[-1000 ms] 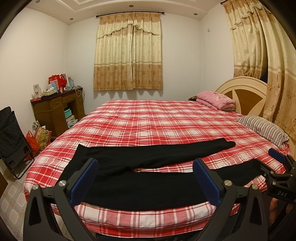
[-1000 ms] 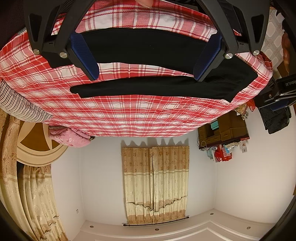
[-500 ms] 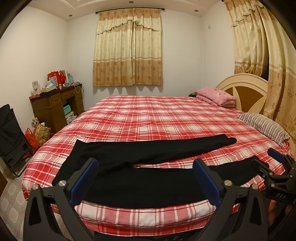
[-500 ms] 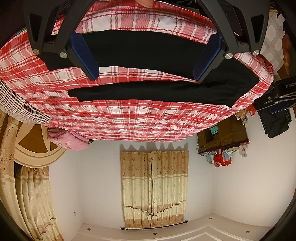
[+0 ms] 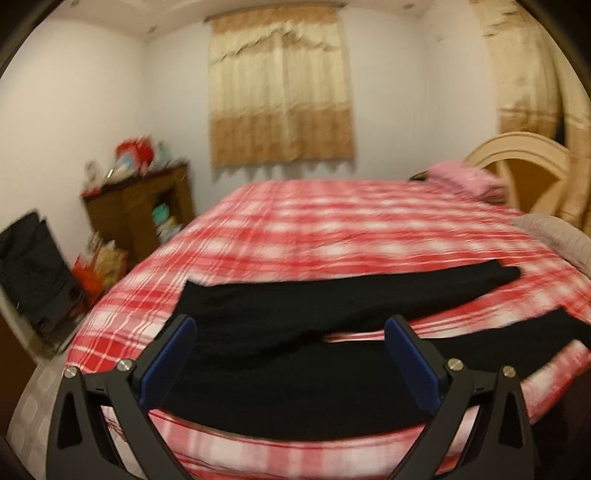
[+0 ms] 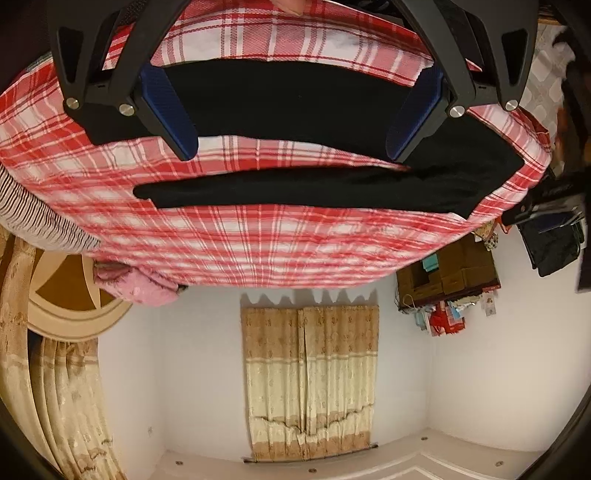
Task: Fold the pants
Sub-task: 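Lower both grippers onto the black pants edge and close them on it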
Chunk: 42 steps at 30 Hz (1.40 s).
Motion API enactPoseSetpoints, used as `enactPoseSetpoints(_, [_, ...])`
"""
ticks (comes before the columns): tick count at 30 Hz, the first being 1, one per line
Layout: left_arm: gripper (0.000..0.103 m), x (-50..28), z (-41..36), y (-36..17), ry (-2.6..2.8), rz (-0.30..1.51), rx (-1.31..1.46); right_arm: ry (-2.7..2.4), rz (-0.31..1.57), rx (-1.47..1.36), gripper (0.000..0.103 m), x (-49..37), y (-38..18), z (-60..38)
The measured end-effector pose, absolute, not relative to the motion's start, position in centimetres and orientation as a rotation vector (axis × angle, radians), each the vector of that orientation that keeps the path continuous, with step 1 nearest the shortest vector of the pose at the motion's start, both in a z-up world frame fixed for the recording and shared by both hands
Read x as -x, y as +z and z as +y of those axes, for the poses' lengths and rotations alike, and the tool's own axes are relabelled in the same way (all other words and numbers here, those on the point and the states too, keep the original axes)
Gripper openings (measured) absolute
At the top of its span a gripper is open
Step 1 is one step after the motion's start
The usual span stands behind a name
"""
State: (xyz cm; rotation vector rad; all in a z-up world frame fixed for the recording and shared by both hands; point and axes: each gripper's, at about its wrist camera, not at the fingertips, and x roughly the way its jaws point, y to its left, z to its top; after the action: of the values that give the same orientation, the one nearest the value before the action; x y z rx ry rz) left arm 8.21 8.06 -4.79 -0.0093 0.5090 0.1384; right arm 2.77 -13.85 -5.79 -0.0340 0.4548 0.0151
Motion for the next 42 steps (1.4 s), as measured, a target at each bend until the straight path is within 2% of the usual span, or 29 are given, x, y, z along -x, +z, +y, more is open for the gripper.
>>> enactPoseSetpoints(5, [0.103, -15.0, 16.4, -8.0, 0.208, 0.633, 0.073, 0.001, 0.517, 0.020, 0.102, -5.0, -8.6, -14.8])
enactPoseSetpoints(15, [0.101, -24.3, 22.9, -10.8, 0.213, 0.775, -0.010, 0.005, 0.615, 0.025, 0.102, -8.5, -13.2, -15.3])
enactPoseSetpoints(22, [0.079, -29.7, 25.8, -14.1, 0.165, 0.898, 0.028, -0.035, 0.665, -0.018, 0.102, -10.0, -14.6, -16.9])
enactPoseSetpoints(24, [0.069, -30.7, 26.5, -14.9, 0.162, 0.922, 0.033, -0.047, 0.679, -0.030, 0.102, -10.5, -14.9, -17.3])
enactPoseSetpoints(25, [0.060, -31.0, 26.8, -15.3, 0.149, 0.933, 0.048, -0.052, 0.685, -0.033, 0.102, -10.7, -15.0, -17.4])
enactPoseSetpoints(29, [0.050, -31.8, 27.8, -16.4, 0.100, 0.964, 0.118, -0.062, 0.697, -0.021, 0.102, -11.8, -15.2, -17.4])
enactPoseSetpoints(38, [0.050, -32.8, 27.2, -17.3, 0.078, 0.982, 0.053, -0.057, 0.715, -0.070, 0.101, -16.0, -13.3, -21.1])
enactPoseSetpoints(40, [0.043, -32.9, 27.2, -17.1, 0.065, 0.977, 0.052, -0.066, 0.710, -0.070, 0.094, -17.1, -12.5, -22.7])
enactPoseSetpoints(41, [0.034, -33.0, 27.2, -17.0, 0.055, 0.972, 0.058, -0.077, 0.715, -0.057, 0.082, -17.8, -12.3, -23.6])
enactPoseSetpoints(42, [0.030, -32.9, 27.3, -16.9, 0.039, 0.967, 0.070, -0.097, 0.726, -0.047, 0.073, -18.6, -12.1, -24.7])
